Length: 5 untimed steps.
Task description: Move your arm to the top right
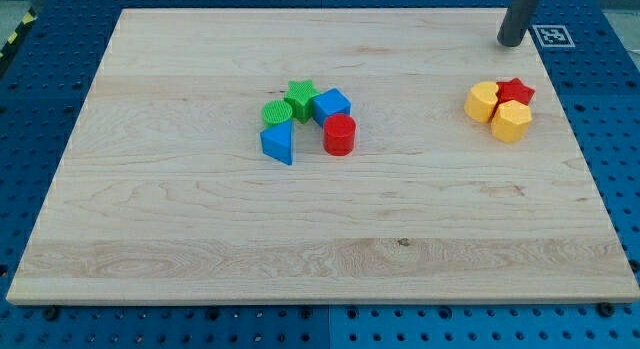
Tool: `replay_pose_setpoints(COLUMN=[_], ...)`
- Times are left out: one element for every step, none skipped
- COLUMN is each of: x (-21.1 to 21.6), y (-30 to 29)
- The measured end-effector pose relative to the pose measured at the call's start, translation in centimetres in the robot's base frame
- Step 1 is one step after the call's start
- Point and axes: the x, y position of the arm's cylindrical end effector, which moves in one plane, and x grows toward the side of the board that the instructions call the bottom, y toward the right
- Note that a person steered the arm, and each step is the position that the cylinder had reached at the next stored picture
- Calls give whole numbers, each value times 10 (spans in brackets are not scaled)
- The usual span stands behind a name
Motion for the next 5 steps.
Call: replay_pose_setpoints(x=[-3, -7, -12, -17, -24], y=[0, 0, 0, 0, 0])
